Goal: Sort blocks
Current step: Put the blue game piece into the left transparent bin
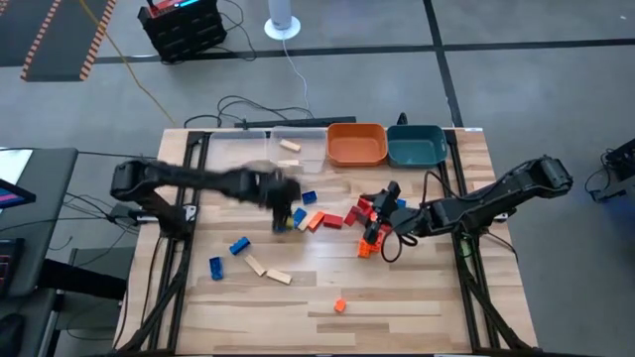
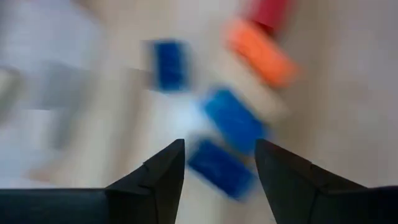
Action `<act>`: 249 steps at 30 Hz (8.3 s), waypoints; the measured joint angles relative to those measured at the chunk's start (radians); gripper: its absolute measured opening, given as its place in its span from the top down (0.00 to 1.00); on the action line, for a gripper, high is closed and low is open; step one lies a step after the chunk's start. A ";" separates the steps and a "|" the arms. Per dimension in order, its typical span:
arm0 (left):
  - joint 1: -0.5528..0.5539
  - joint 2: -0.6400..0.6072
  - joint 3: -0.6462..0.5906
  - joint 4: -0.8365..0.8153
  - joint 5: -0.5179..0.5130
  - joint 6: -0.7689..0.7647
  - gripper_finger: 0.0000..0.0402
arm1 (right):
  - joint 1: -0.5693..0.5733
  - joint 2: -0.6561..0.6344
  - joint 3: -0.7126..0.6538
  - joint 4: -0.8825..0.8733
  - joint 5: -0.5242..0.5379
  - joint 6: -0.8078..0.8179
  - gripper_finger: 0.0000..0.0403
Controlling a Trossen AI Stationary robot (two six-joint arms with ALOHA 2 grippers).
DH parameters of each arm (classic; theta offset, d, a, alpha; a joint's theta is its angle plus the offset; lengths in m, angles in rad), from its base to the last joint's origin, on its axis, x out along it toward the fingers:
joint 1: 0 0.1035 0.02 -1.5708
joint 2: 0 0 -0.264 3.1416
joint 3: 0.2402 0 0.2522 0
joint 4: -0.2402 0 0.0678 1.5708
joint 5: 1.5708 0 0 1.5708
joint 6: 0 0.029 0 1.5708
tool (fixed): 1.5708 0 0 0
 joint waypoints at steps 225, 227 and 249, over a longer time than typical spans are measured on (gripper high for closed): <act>-0.459 -0.210 -0.297 -0.382 -0.439 0.132 0.68 | -0.015 0.000 0.000 0.045 -0.003 -0.009 0.30; -0.330 -0.281 -0.296 -0.366 -0.484 0.153 0.68 | -0.015 0.000 0.000 0.048 -0.003 -0.009 0.30; 0.793 -0.148 -0.296 0.135 -0.084 0.548 0.68 | -0.013 0.000 0.000 0.036 -0.005 -0.010 0.30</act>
